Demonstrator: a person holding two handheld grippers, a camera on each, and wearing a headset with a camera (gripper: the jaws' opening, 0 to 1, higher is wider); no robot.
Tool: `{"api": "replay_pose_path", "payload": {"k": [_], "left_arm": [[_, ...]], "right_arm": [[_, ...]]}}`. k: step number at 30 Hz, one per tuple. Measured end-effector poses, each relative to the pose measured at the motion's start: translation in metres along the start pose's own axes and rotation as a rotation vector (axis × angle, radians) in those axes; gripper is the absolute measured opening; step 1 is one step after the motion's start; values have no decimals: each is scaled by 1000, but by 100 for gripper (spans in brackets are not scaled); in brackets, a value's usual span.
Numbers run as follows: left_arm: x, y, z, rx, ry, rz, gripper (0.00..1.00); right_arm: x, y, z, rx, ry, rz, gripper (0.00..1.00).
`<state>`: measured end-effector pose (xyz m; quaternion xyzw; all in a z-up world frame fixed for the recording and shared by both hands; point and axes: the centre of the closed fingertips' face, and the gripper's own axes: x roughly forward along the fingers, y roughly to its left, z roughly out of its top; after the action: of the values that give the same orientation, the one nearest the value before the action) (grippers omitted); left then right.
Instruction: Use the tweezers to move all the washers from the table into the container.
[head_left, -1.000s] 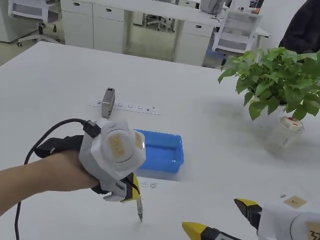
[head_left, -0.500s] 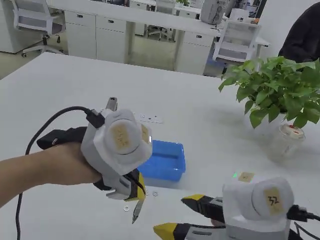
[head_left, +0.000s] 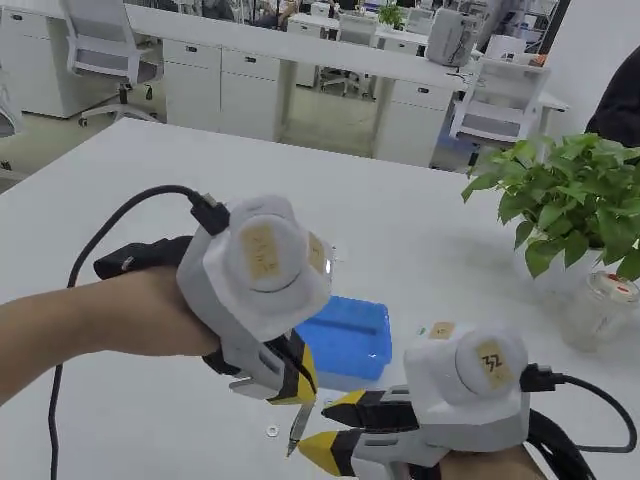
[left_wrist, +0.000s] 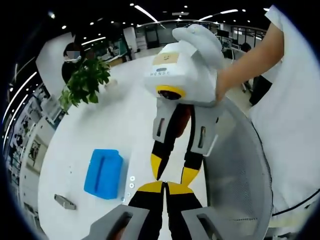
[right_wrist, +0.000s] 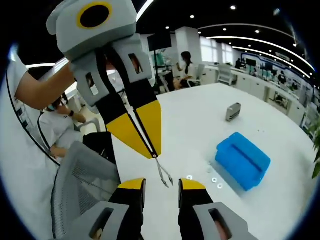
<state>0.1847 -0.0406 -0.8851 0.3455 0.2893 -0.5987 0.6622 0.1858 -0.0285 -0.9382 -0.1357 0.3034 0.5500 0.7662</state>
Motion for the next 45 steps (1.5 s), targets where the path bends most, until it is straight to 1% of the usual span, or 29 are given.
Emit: {"api": "replay_pose_path", "payload": {"k": [3,5,6,7,10,12,16,18,20,23,26,29,30,31,33,34,35,36,37,38,39,40,41,42,43,45], "left_arm": [[-3,-2,4,10,-10,-18,0],[-5,-4,7,7,-18,-26,0],[-7,-5,9,7,-27,-31,0],[-7,-6,10,7,-28,-33,0],[-9,-12,14,22,-32,-53,0],[-11,-15,16,30,-39,-71,0],[-11,-14,16,38,-35,-69,0],[-12,-13,14,35,-35,-66,0],[-13,-13,13,31,-41,-62,0],[-15,-12,14,34,-65,-41,0],[-14,-10,16,51,-112,2,0],[-13,-4,17,18,-166,65,0],[-13,-2,16,-3,-186,87,0],[-13,-1,14,-23,-198,102,0],[-14,3,11,-90,-246,146,3],[-16,7,10,-142,-282,186,7],[-18,10,10,-170,-315,215,11],[-22,13,6,-209,-344,259,12],[-25,14,2,-226,-359,286,13],[-27,15,-2,-256,-368,319,15],[-29,14,-8,-292,-381,350,17],[-30,13,-11,-320,-394,368,20],[-33,12,-17,-363,-409,408,23],[-33,10,-22,-381,-408,426,28],[-34,7,-30,-414,-401,456,30],[-36,5,-44,-454,-390,517,36]], "right_arm": [[0,2,2,-17,-3,9,22],[1,5,3,-24,-6,26,21],[2,8,3,-30,6,42,20],[2,8,3,-33,6,45,19],[2,12,5,-44,1,70,15],[3,13,6,-48,-4,78,13],[5,13,4,-66,5,84,7],[6,12,4,-61,2,84,6],[6,13,5,-54,-4,90,6],[6,13,7,-66,-12,87,5],[6,13,8,-89,-12,78,4],[7,11,9,-104,-11,68,3],[8,9,11,-98,-18,64,2],[8,8,12,-89,-23,63,2],[9,4,13,-69,-30,61,2],[9,1,13,-60,-34,56,2],[9,-1,13,-55,-35,54,2],[10,-4,13,-50,-34,50,2],[10,-6,13,-46,-35,47,2],[10,-8,13,-41,-37,40,2],[11,-12,14,-37,-38,32,2],[11,-15,14,-34,-39,26,2],[11,-19,15,-29,-43,16,2],[12,-22,16,-25,-45,12,2],[13,-26,18,-19,-49,5,2],[14,-34,21,-13,-57,-15,2]]}}
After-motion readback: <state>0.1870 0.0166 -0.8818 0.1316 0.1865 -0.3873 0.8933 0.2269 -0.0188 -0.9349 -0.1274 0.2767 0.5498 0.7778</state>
